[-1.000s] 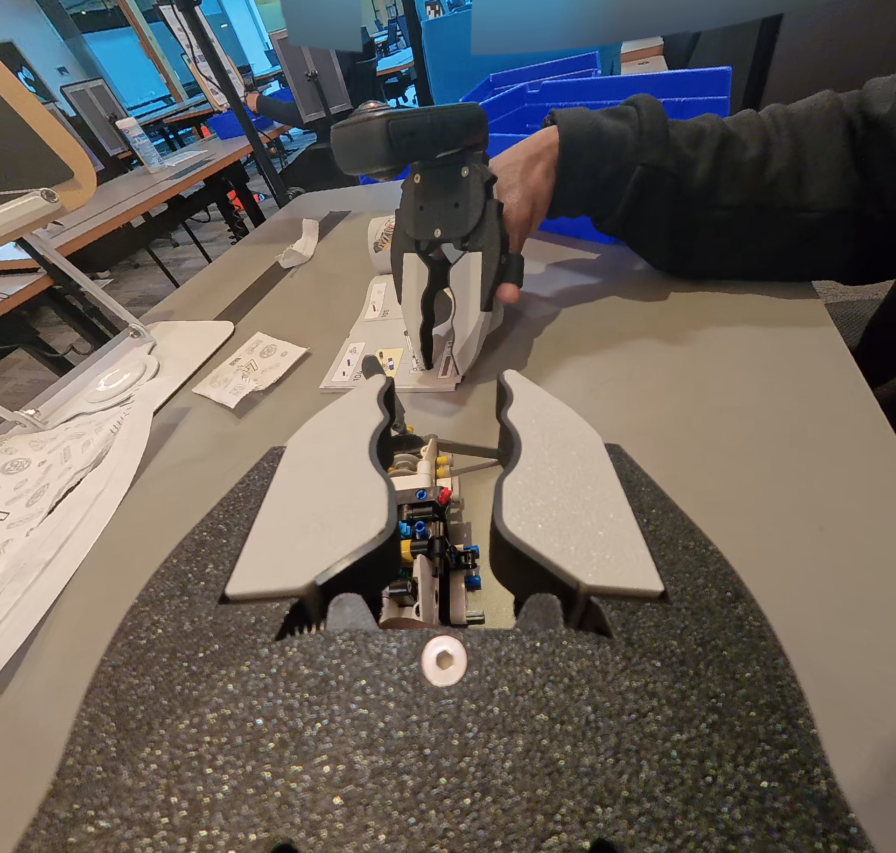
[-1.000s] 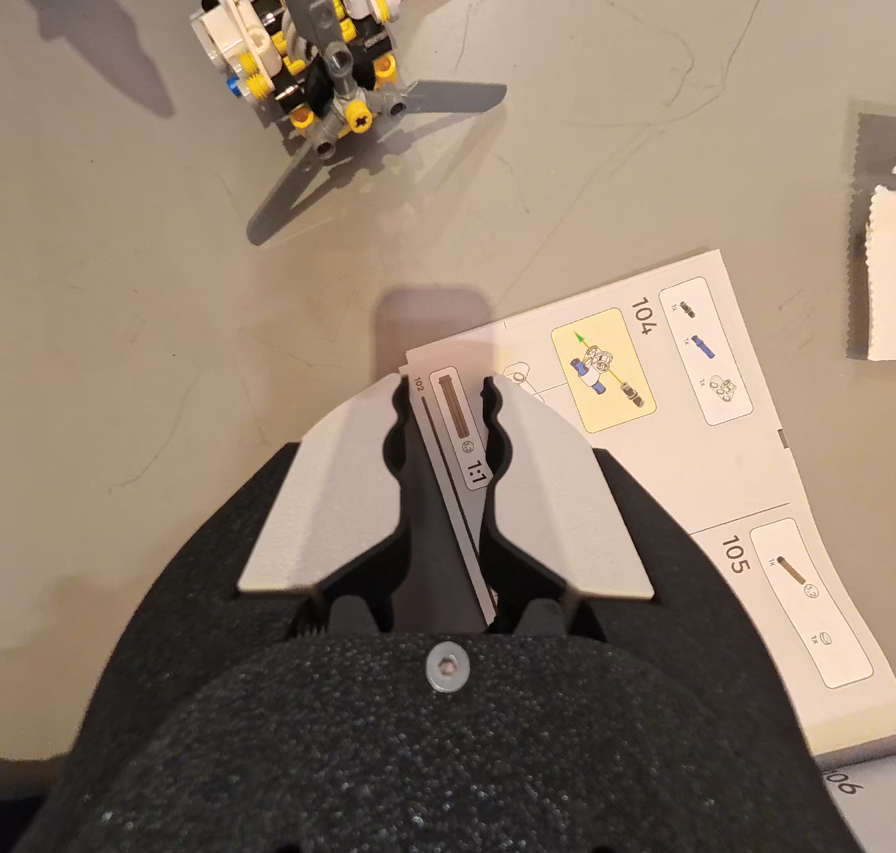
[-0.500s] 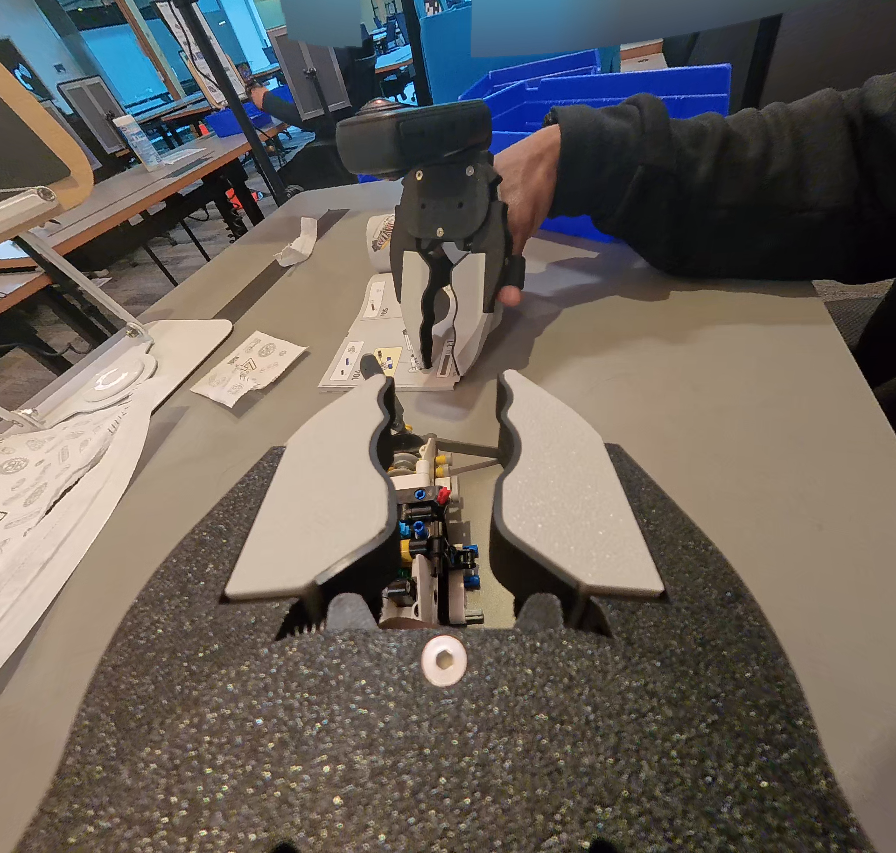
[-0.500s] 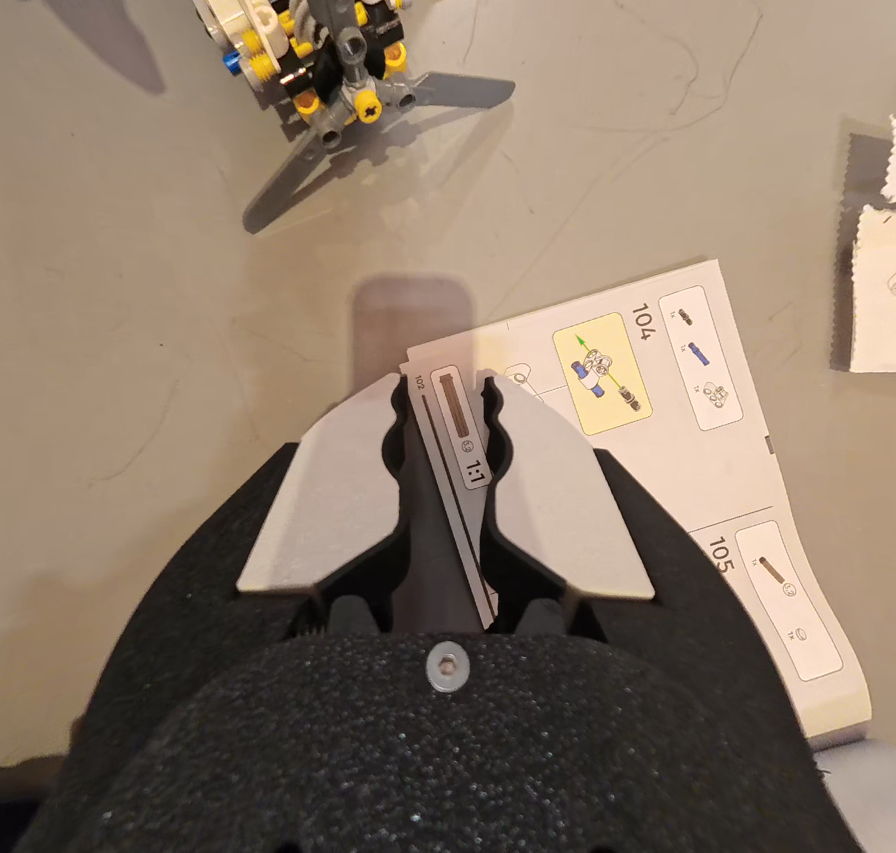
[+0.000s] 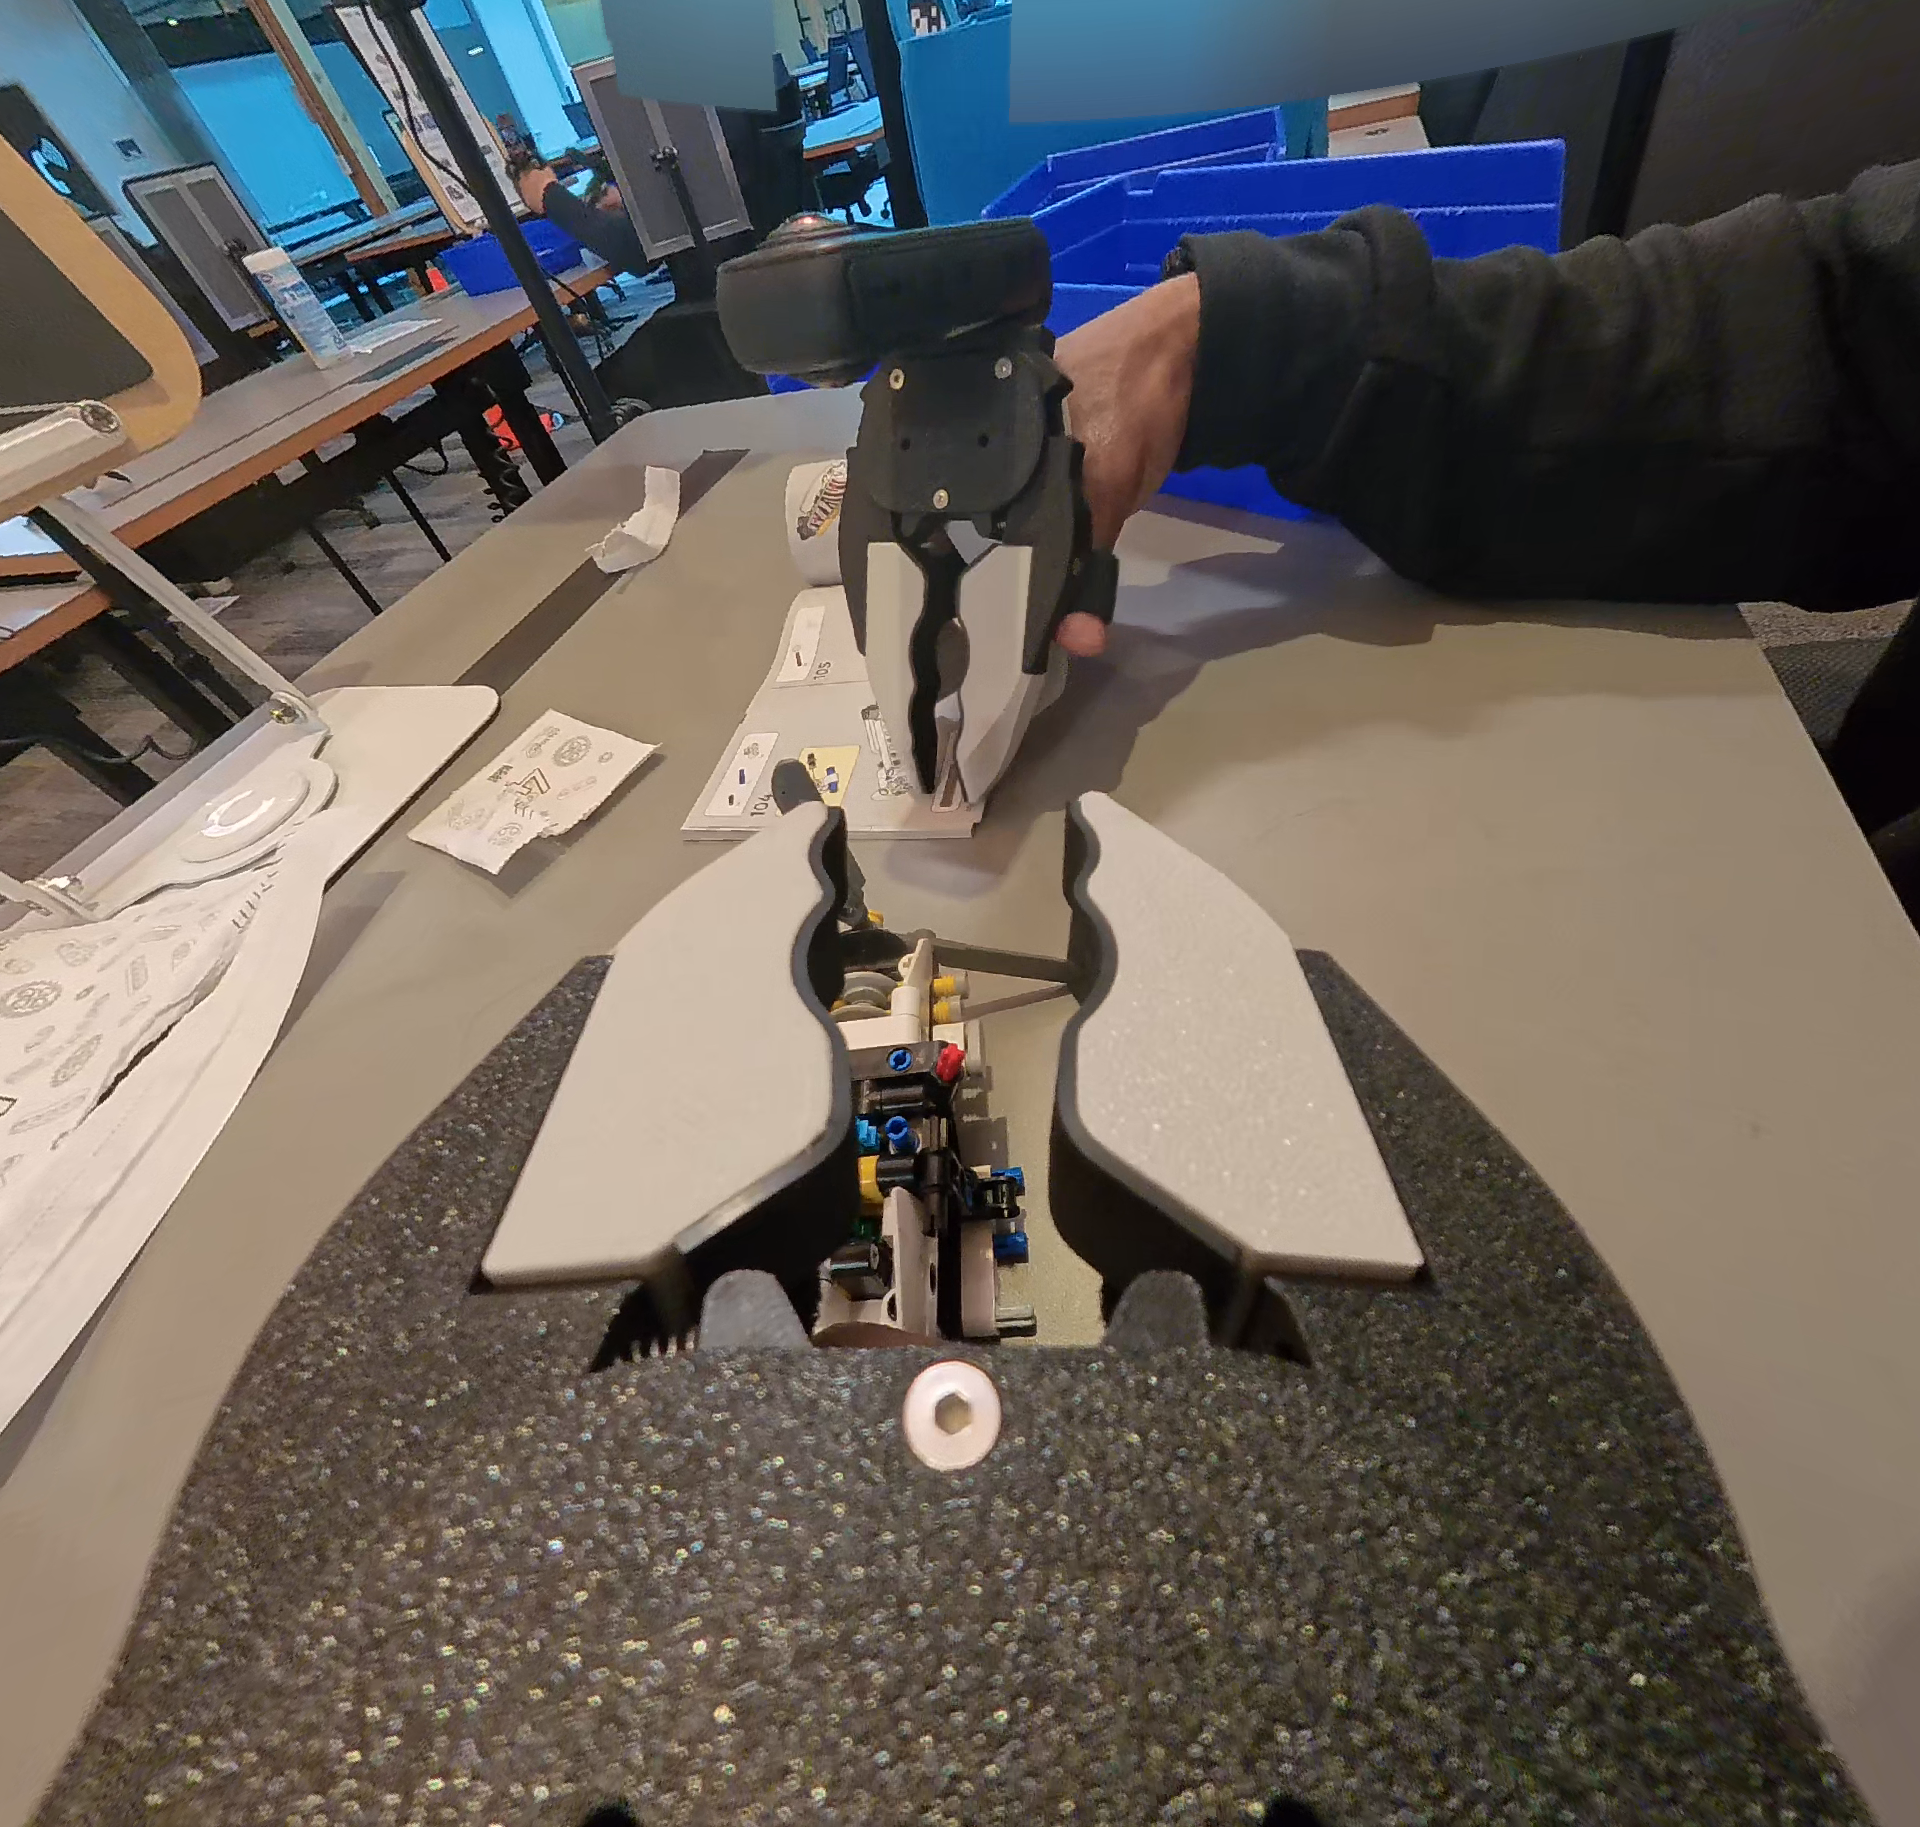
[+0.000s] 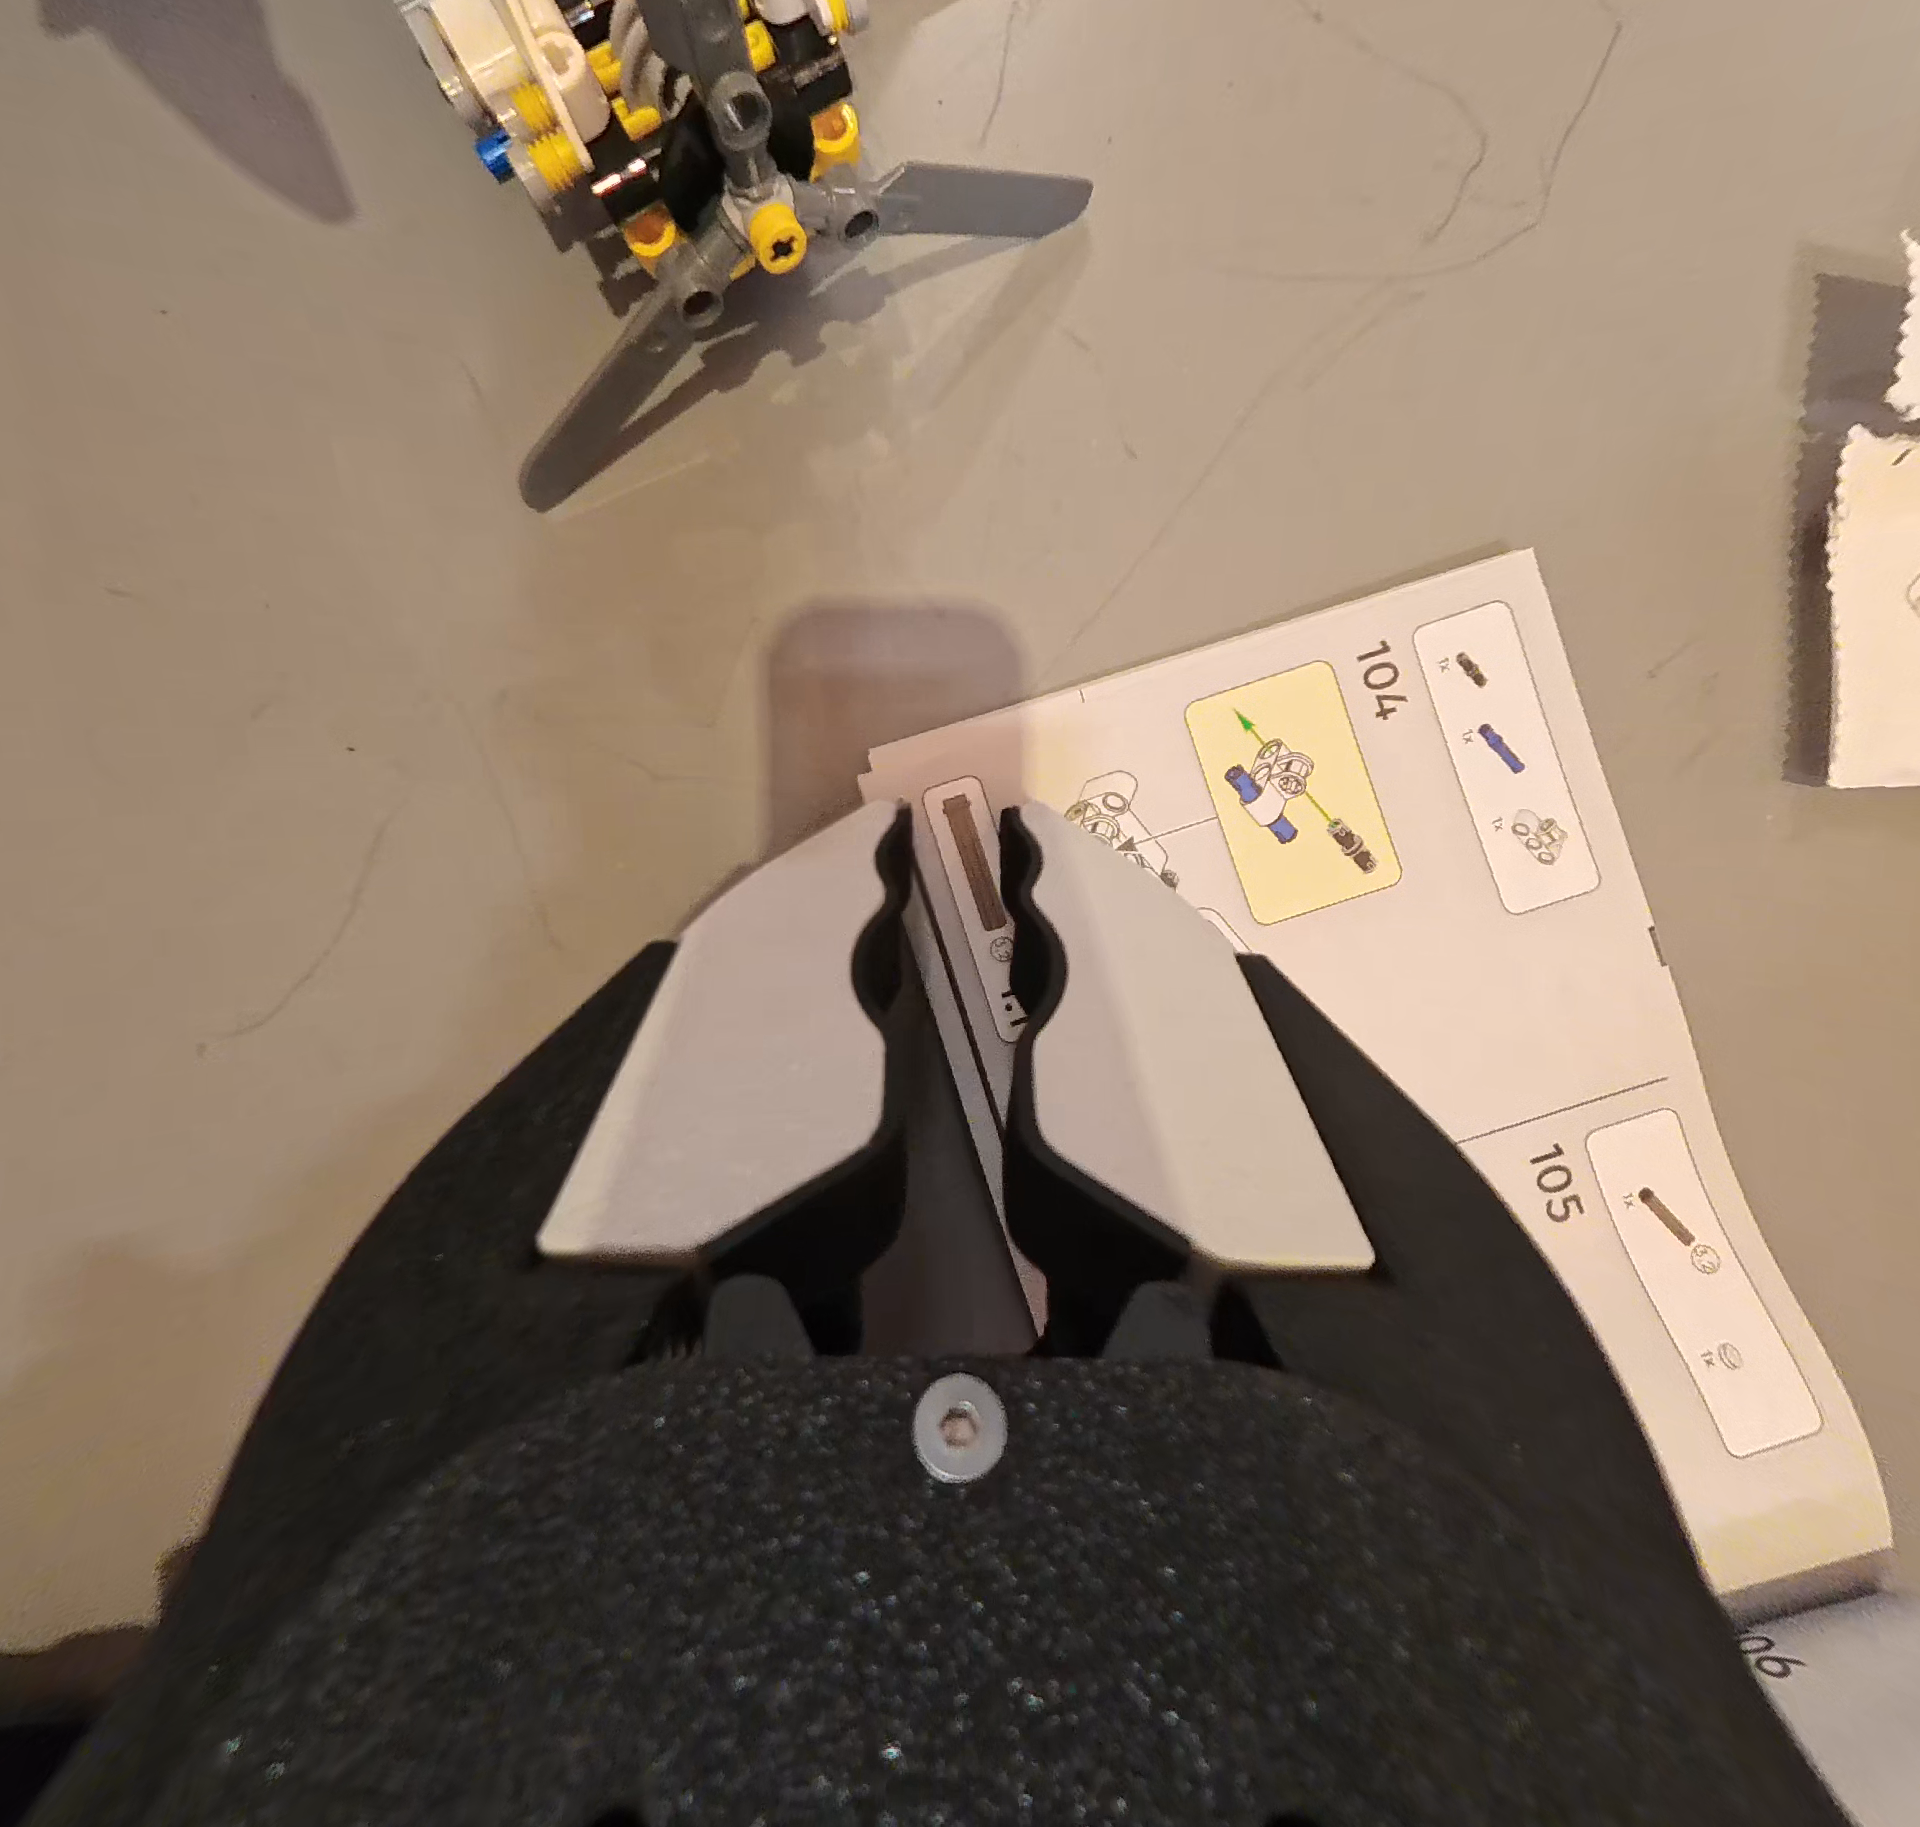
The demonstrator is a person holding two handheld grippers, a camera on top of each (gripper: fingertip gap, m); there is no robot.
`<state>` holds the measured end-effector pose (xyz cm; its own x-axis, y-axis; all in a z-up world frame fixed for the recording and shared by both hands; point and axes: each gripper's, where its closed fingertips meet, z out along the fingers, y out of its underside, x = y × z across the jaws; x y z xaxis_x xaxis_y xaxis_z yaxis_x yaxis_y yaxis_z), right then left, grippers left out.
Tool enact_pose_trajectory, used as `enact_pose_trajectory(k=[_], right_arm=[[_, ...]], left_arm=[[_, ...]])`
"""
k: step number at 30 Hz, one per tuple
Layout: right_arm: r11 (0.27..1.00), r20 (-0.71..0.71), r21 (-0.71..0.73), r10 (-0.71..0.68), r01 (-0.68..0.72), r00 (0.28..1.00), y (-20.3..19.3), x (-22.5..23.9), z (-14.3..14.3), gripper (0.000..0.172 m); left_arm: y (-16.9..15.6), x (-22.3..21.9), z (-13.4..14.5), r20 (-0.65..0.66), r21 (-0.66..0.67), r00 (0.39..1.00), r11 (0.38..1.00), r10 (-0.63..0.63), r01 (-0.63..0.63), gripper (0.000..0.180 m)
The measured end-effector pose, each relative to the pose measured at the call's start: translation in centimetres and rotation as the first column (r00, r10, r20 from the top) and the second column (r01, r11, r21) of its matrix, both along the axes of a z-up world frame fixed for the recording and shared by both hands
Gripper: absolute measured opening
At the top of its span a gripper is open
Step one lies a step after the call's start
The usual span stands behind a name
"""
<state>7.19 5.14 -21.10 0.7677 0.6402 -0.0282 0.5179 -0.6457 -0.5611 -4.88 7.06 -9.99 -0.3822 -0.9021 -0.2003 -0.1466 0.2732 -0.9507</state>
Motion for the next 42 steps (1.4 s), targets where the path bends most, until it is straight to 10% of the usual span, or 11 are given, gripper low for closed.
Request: enact_pose_trajectory(k=[42], right_arm=[[0.997, 0.015, 0.026, 0.076, -0.076, 0.997, -0.7, -0.9, -0.1, 0.012]], left_arm=[[-0.3, 0.0, -0.3, -0.012, 0.006, 1.0, 1.0, -0.008, 0.008, 0.041]])
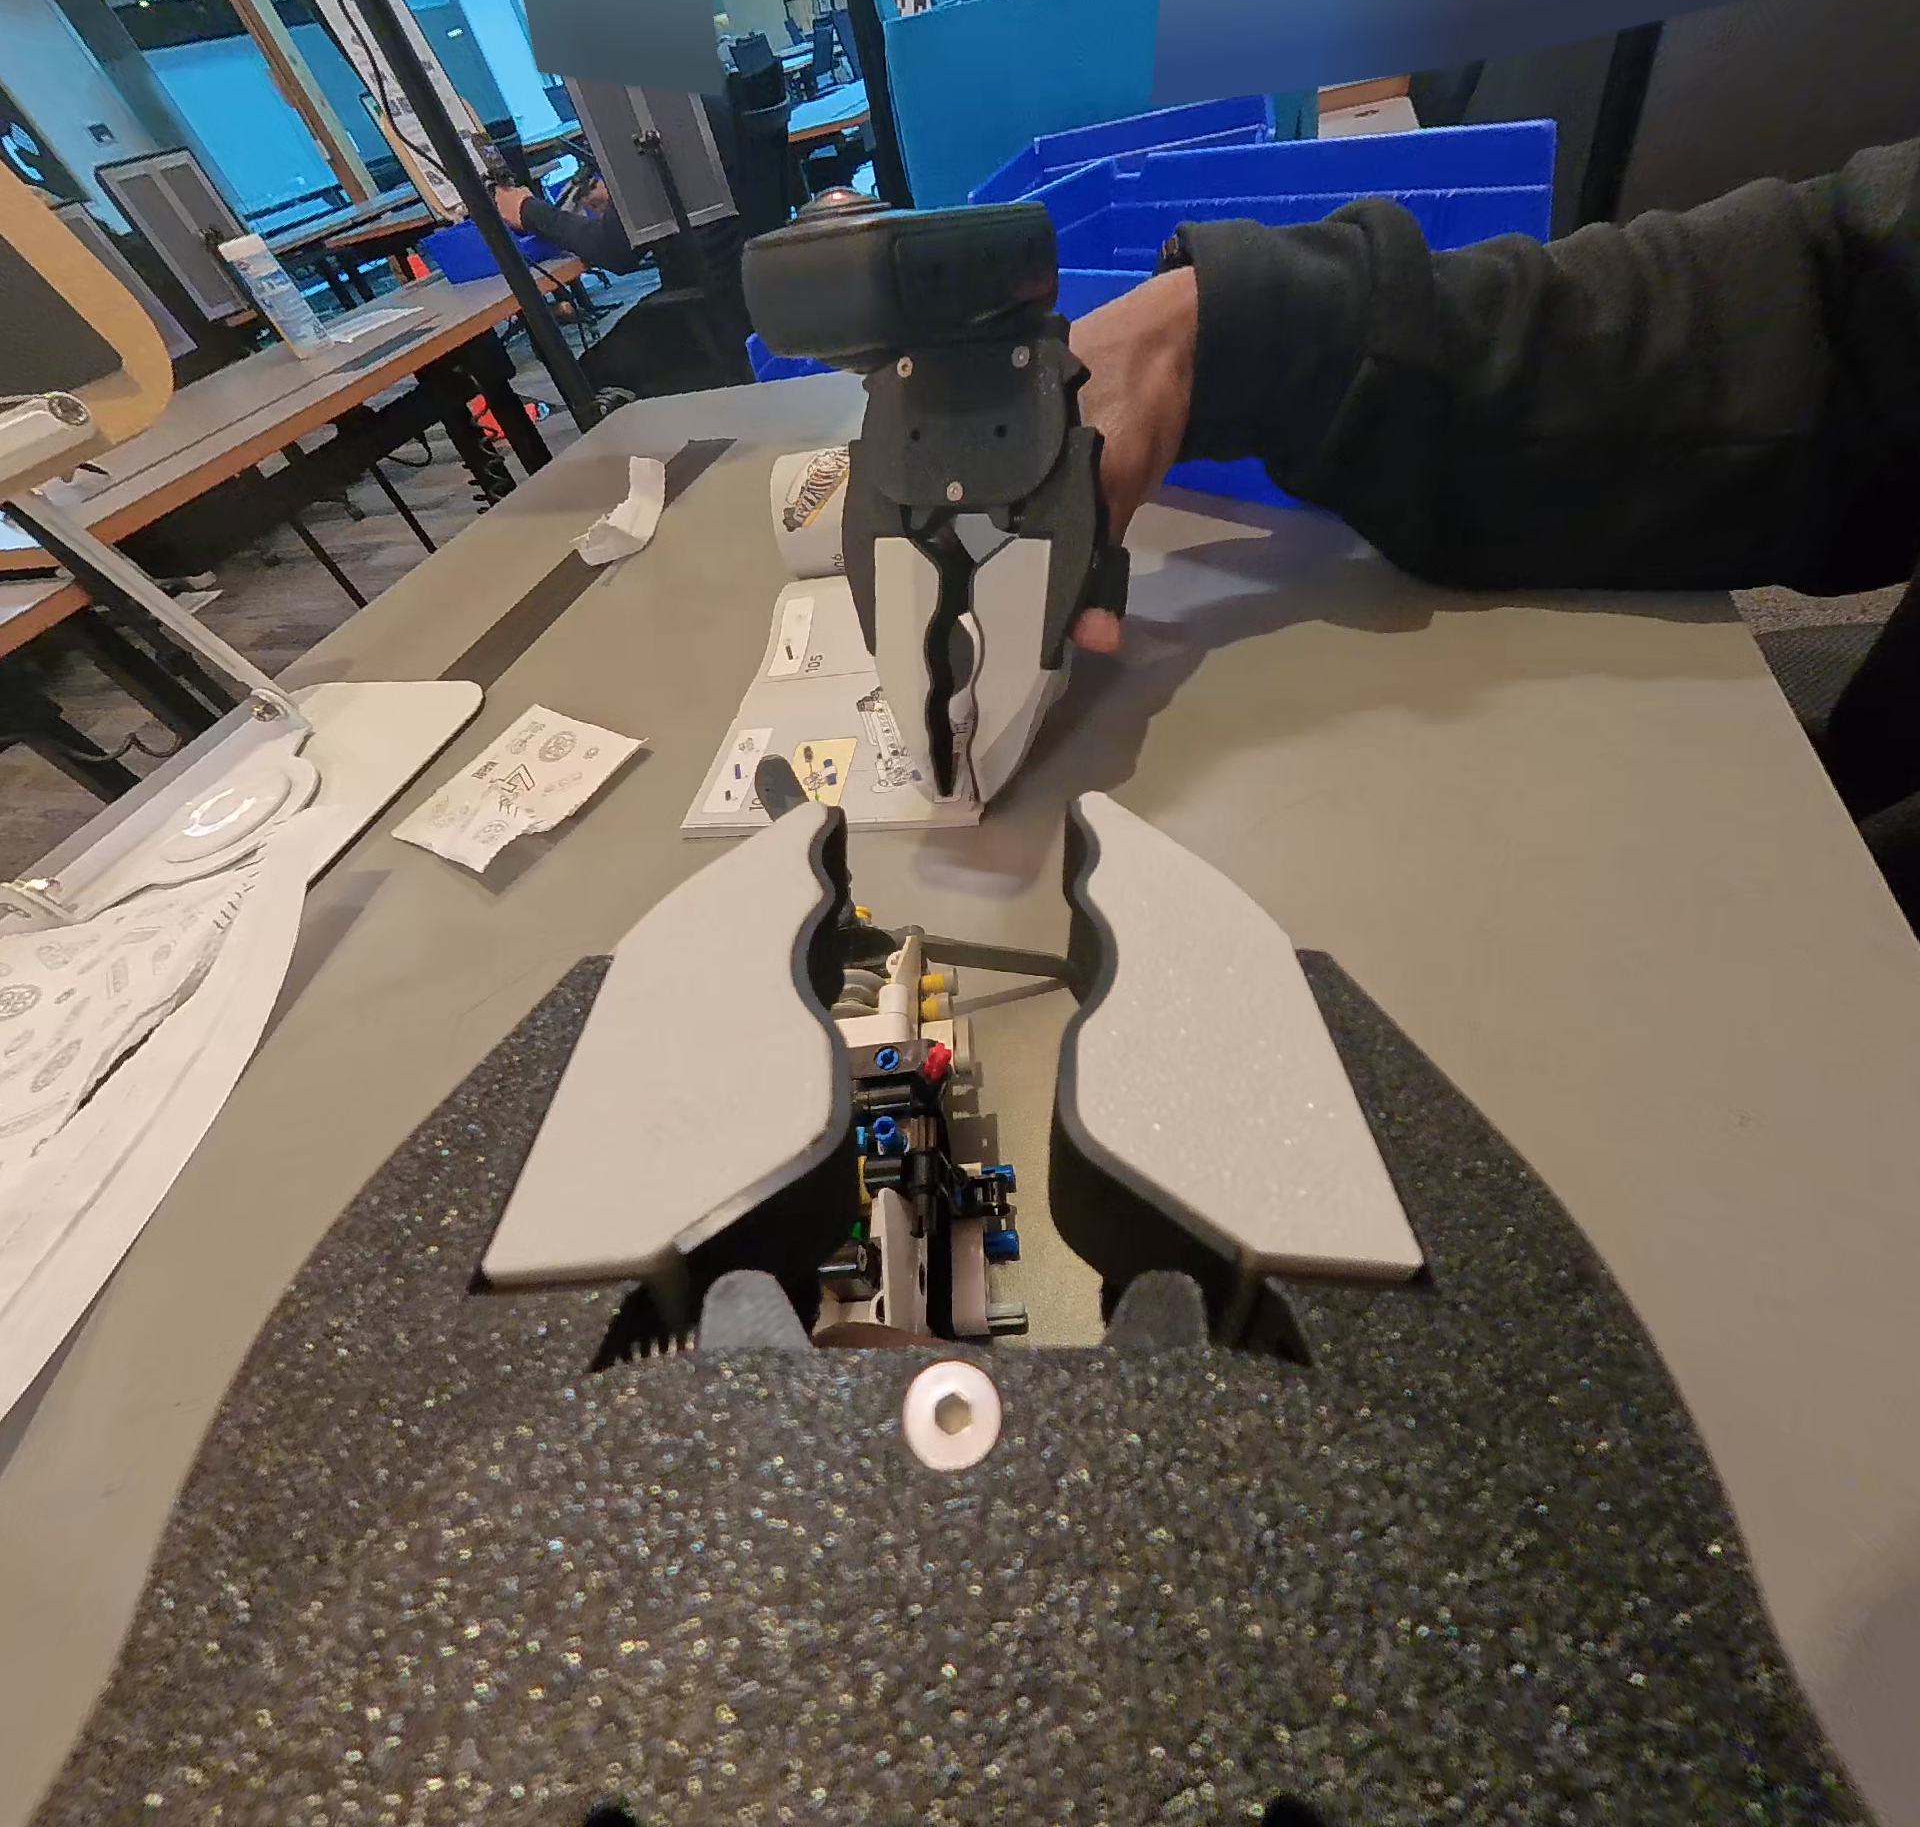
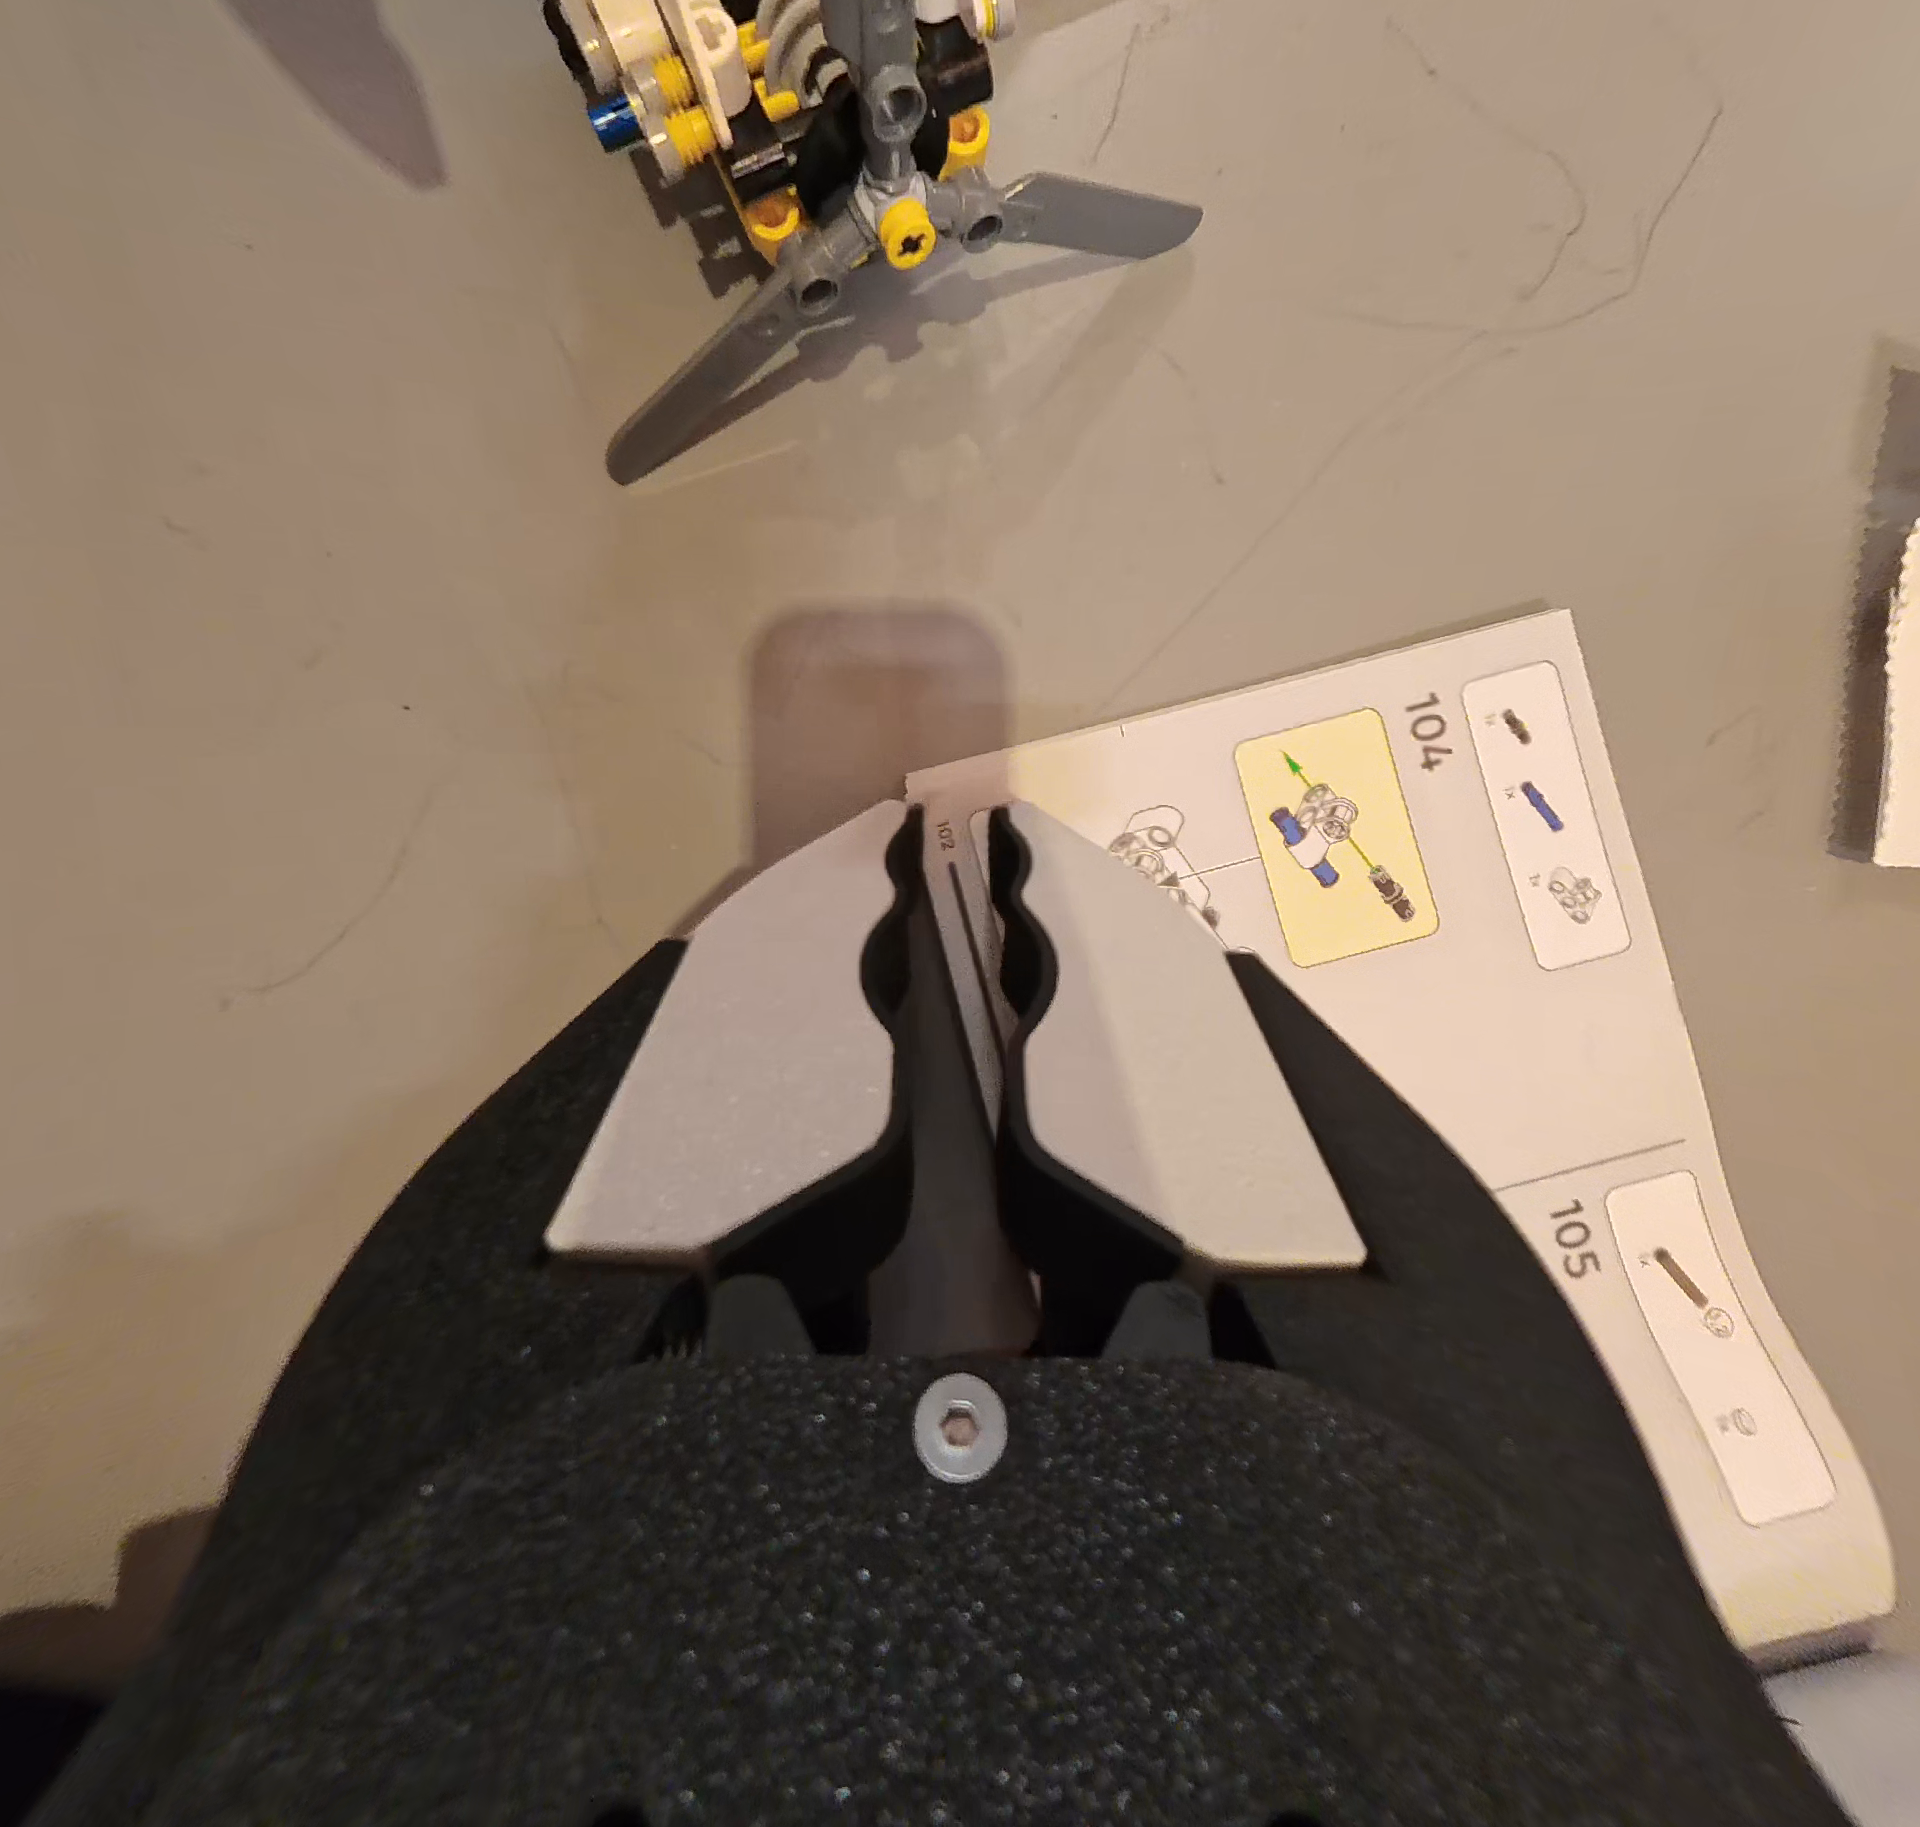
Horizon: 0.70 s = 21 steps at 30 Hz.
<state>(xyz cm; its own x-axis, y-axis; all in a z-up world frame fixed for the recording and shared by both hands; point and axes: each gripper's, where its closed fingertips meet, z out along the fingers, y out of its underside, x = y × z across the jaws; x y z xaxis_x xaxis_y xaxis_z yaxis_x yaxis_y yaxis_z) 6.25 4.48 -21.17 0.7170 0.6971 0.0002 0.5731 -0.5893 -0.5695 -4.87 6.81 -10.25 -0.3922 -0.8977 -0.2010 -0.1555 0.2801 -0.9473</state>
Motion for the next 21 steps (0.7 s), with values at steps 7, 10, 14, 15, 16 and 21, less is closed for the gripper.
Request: enact_pose_trajectory(k=[7, 10, 14, 15, 16, 21], right_arm=[[1.0, 0.012, 0.01, 0.0, 0.0, 1.0, 0.0, -0.1, -0.1, 0.0], [1.0, 0.021, 0.02, -0.017, 0.017, 1.0, 0.2, 0.2, 0.0, 0.0], [0.997, 0.007, 0.049, -0.057, 0.057, 0.998, 0.5, 0.5, 0.9, 0.0], [0.996, 0.004, 0.058, -0.07, 0.069, 0.998, 0.6, 0.6, 1.1, 0.0], [0.994, 0.003, 0.066, -0.084, 0.084, 0.996, 0.6, 0.8, 1.4, 0.0], [0.969, 0.028, 0.129, -0.218, 0.212, 0.976, 1.2, 2.4, 2.4, 0.0]], left_arm=[[0.0, 0.0, 0.1, 0.005, 0.001, 1.0, 1.0, 0.002, -0.002, 0.041], [0.0, -0.1, 0.2, 0.006, 0.003, 1.0, 1.0, 0.001, -0.001, 0.041], [0.0, -0.1, 0.2, 0.008, 0.004, 1.0, 1.0, 0.0, 0.0, 0.041], [0.0, -0.1, 0.3, 0.009, 0.004, 1.0, 1.0, 0.001, -0.001, 0.041], [0.0, -0.1, 0.3, 0.009, 0.004, 1.0, 1.0, 0.001, -0.001, 0.041], [-0.1, -0.1, 0.4, 0.012, 0.004, 1.0, 1.0, 0.001, -0.001, 0.041]])
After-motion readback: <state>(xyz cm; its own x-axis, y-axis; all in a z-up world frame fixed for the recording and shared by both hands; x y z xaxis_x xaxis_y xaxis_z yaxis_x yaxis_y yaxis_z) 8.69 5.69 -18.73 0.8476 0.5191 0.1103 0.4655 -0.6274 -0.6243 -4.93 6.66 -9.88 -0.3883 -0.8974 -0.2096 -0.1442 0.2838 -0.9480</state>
